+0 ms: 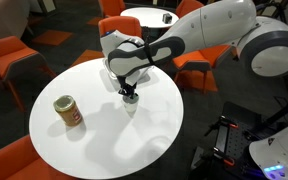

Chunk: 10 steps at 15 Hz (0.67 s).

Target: Take the brush out of the mug and put it on the table

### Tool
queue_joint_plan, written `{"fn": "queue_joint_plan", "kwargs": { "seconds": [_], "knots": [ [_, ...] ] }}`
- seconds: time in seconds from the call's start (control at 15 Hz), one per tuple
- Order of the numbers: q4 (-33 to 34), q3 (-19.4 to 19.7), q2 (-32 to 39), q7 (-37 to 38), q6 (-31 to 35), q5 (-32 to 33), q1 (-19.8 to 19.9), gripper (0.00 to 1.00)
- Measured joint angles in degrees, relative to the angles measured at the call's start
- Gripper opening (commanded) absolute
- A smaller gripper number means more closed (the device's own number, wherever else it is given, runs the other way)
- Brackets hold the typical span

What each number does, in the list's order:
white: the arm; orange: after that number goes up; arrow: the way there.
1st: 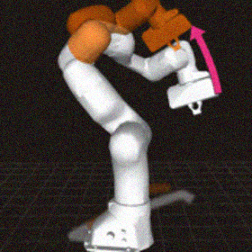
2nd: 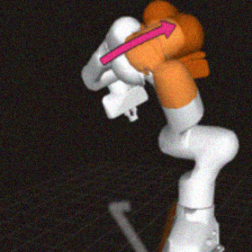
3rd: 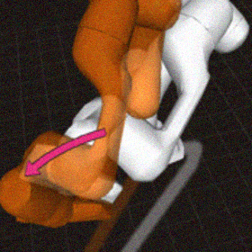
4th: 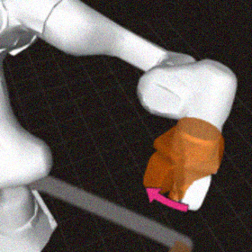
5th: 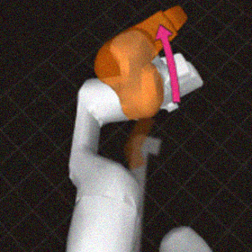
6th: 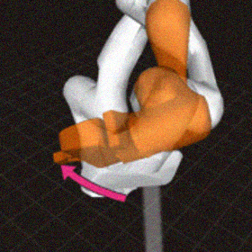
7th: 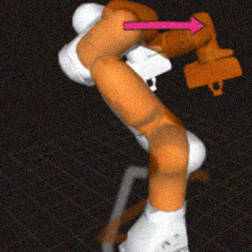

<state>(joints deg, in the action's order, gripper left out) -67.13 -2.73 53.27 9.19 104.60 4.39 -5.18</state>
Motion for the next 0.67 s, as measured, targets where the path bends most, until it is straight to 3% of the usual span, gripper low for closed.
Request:
{"fn": "queue_joint_plan", "kwargs": {
  "seconds": [0.27, 0.67],
  "knots": [
    [-1.62, 0.08, -4.18, 1.11, -0.05, -0.01, -0.16, 0.03],
    [-19.45, 4.96, -17.31, 12.97, 12.51, 5.79, -4.37, 0.03]
  ]
}}
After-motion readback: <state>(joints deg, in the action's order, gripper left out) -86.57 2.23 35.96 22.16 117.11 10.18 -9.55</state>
